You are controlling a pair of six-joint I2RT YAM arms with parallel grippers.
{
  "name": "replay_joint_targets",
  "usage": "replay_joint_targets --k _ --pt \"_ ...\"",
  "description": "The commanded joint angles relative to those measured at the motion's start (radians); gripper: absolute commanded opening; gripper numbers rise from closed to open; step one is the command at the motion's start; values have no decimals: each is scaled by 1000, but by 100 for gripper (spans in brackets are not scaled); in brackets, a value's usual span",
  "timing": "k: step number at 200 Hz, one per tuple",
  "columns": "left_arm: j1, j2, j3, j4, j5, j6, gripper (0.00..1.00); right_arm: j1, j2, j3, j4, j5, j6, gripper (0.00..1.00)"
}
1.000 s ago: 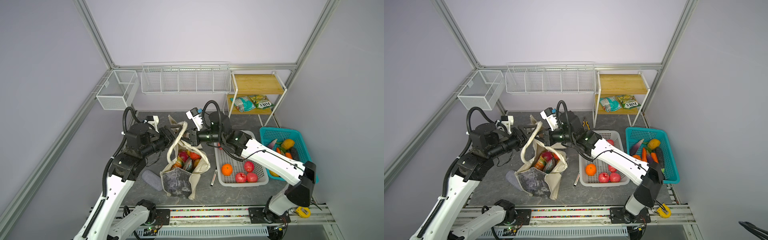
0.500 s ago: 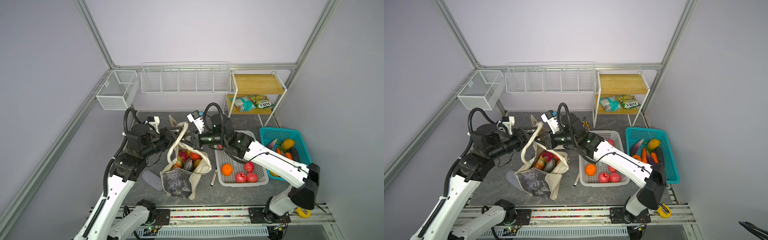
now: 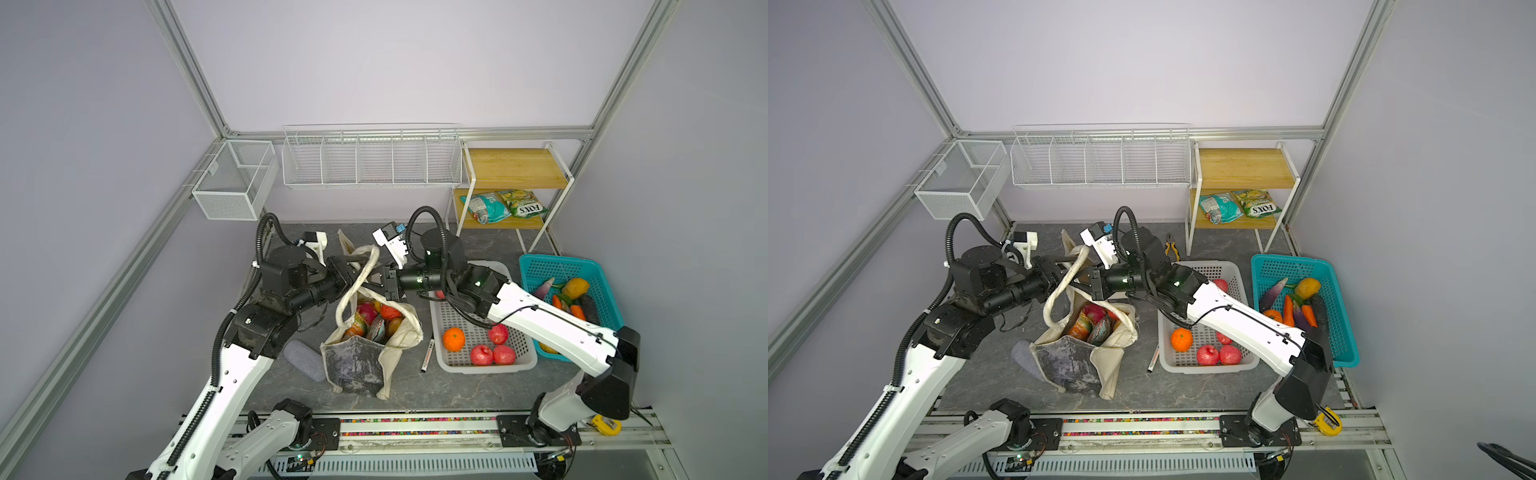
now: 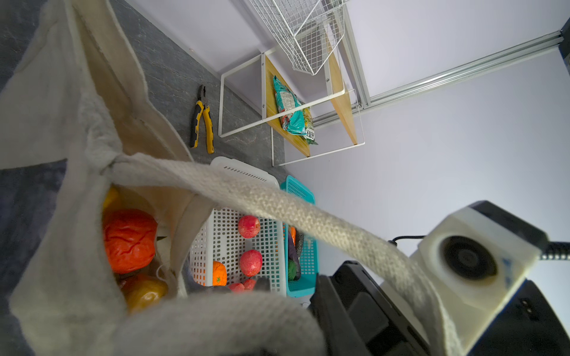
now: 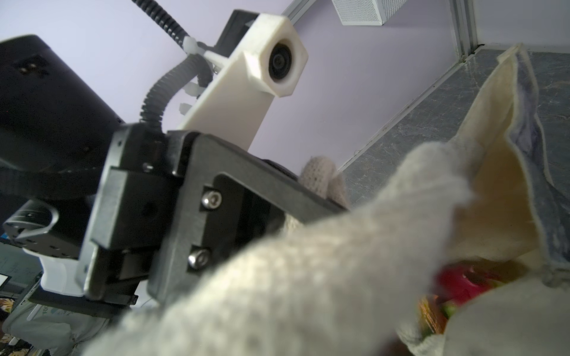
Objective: Place the food into the grocery bag and tie it
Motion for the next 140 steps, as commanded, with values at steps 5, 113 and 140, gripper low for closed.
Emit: replay_joint_targets --k 5,113,140 --pt "-5 6 43 4 8 13 17 11 -39 -13 -5 -22 -19 7" --pt "-4 71 188 -105 43 108 0 9 -173 -103 -39 68 -44 54" --pt "-4 71 176 -104 71 114 0 -4 -239 -138 -69 102 -64 56"
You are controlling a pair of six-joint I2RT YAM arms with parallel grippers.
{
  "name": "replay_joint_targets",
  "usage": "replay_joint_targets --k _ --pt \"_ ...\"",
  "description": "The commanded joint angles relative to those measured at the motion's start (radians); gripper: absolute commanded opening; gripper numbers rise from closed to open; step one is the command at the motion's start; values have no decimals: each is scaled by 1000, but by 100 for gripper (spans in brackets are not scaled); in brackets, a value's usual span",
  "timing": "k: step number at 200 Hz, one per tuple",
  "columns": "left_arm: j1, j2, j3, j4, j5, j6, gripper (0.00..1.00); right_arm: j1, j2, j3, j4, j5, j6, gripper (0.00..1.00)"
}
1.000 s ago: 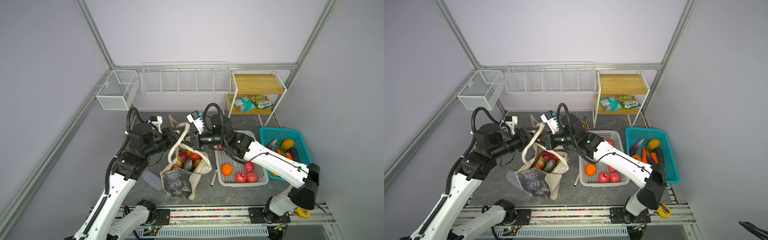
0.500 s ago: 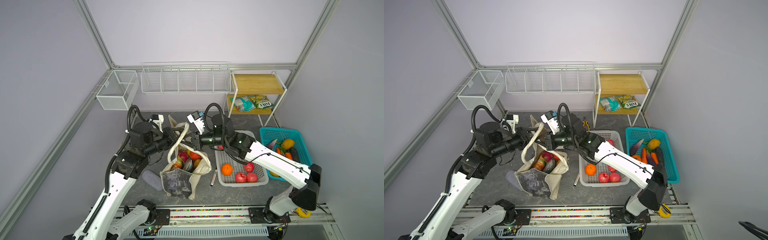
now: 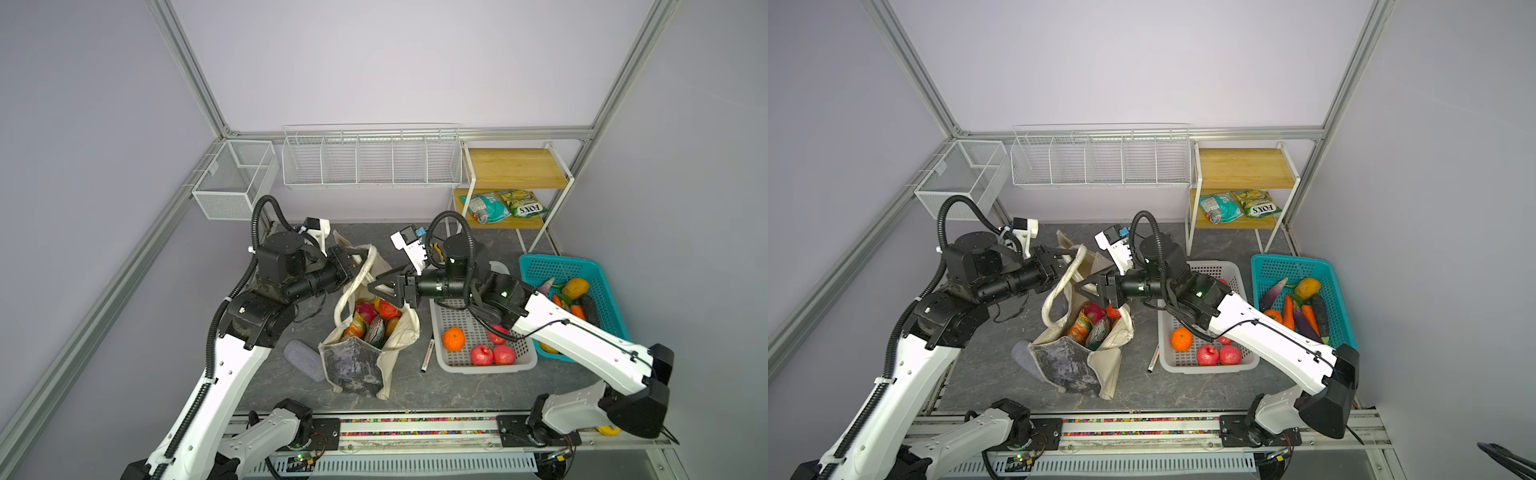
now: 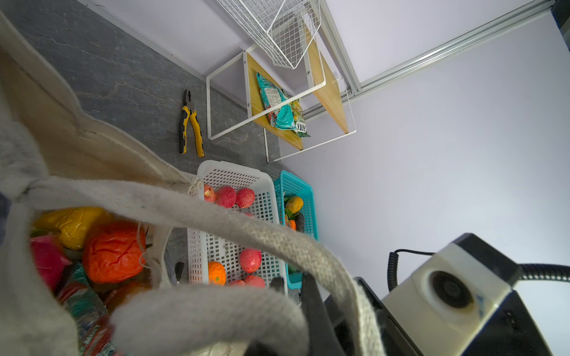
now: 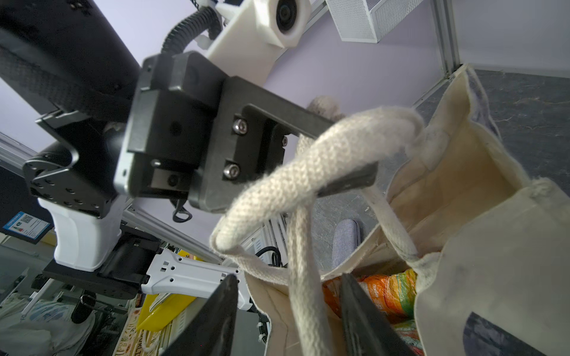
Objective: Place the food into the grocery bag and tie it
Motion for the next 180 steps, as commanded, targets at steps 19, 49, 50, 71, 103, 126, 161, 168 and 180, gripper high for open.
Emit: replay_joint_targets --k 19,49,50,71,103,126,161,168,180 --pt "2 -2 0 3 48 22 0 -30 -113 -59 -49 55 -41 56" --pt "3 -2 -21 74 83 -15 0 -79 -177 -100 -70 81 -42 47" --pt "3 -2 -21 75 85 -16 0 -81 -179 -101 -70 81 -41 47" --pt "3 11 0 106 109 -34 0 -121 -189 -114 -79 81 -37 31" --pt "1 29 24 135 138 -59 0 -174 -130 -102 -66 31 -35 13" --pt "1 30 17 136 144 -61 0 -177 -56 -93 -41 -26 -37 8" --pt "2 28 -15 182 163 -89 0 -161 12 -141 42 -108 -27 7" --pt "3 30 -15 183 163 -88 0 -154 16 -154 58 -118 -28 7" --pt "2 33 -17 188 167 -88 0 -141 19 -175 84 -135 -36 7"
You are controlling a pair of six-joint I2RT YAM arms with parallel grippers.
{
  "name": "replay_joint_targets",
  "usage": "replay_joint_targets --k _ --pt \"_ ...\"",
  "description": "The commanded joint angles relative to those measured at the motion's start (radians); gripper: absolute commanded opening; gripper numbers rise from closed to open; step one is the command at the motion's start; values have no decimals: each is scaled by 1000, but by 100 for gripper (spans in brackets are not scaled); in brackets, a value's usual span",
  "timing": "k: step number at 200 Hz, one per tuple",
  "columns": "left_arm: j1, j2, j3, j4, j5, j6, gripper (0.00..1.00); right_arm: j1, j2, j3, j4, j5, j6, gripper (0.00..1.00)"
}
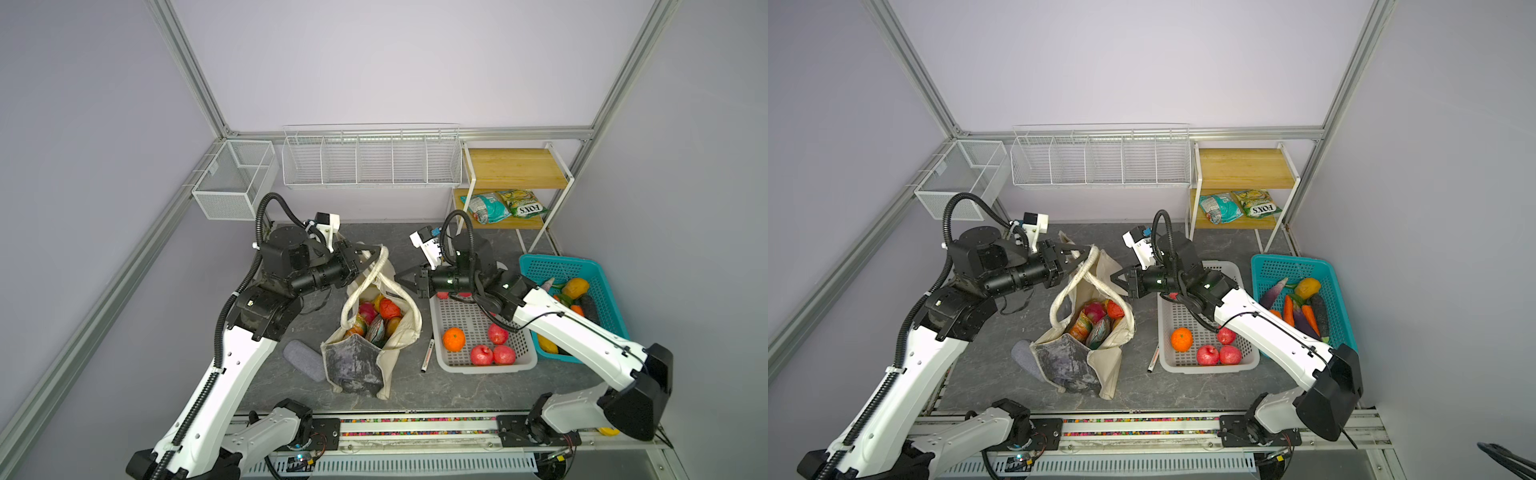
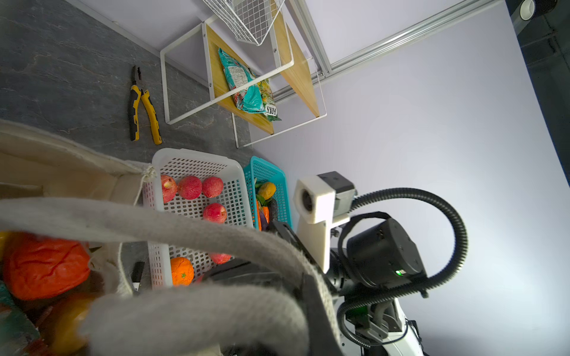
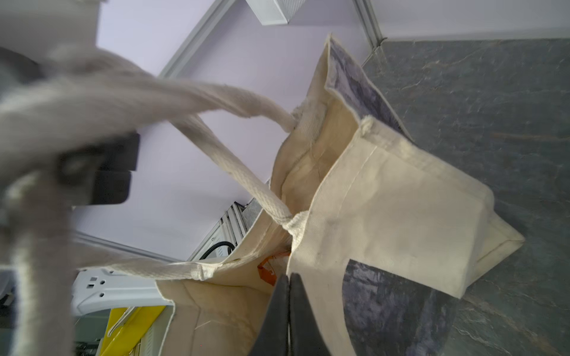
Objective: Place the food into the grocery bag and tie it
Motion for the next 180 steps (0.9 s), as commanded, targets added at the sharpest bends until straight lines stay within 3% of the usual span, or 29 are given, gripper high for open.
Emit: replay_joint_targets --k 1,85,180 --pt "2 -2 -5 64 34 -18 0 26 -5 -39 101 -79 -12 7" --pt "3 -53 -95 24 25 -4 0 71 -25 -220 460 -175 -31 8" --pt "-23 -32 -134 81 67 -13 0 103 -14 -272 659 -198 -18 11"
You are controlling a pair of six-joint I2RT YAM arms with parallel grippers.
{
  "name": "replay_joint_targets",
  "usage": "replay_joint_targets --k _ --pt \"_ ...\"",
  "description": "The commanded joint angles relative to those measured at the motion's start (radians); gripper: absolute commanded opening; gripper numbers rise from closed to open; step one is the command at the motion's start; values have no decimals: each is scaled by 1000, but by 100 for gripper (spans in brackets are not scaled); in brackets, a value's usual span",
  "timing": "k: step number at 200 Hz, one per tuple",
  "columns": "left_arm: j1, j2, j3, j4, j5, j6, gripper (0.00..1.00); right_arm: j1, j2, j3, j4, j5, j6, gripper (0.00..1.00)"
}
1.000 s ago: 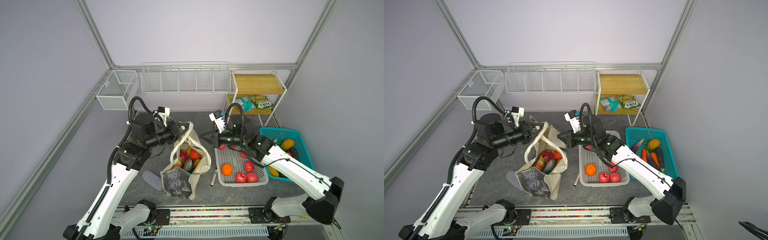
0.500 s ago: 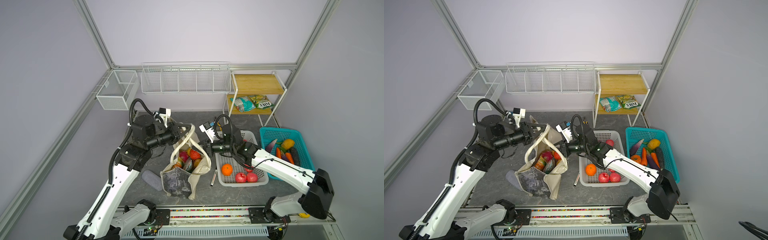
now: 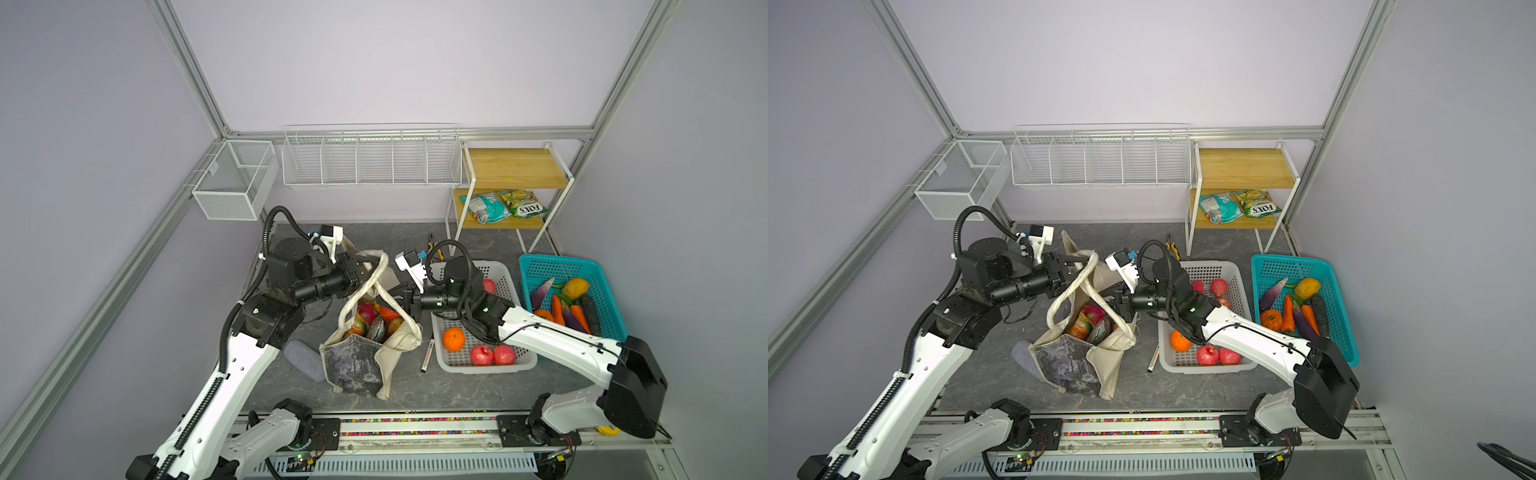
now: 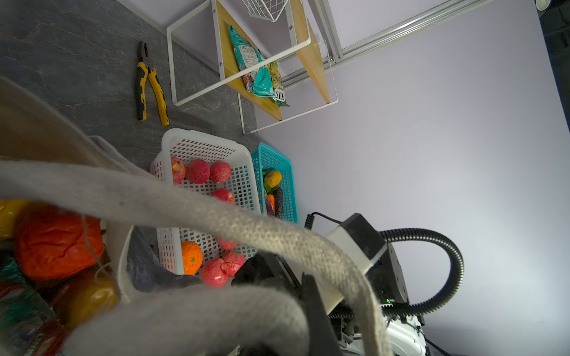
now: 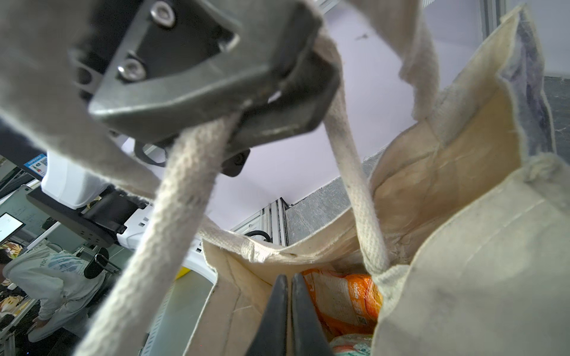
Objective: Place the food into the grocery bag and tie it
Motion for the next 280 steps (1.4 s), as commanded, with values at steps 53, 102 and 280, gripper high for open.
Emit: replay_joint_targets --k 53,102,280 --pt "-34 71 40 113 62 -49 0 31 4 -25 228 -25 45 25" --pt "-33 81 58 119 56 -52 0 53 50 -26 386 -22 127 41" --pt "-31 55 29 99 5 -25 0 77 56 -106 790 63 198 82"
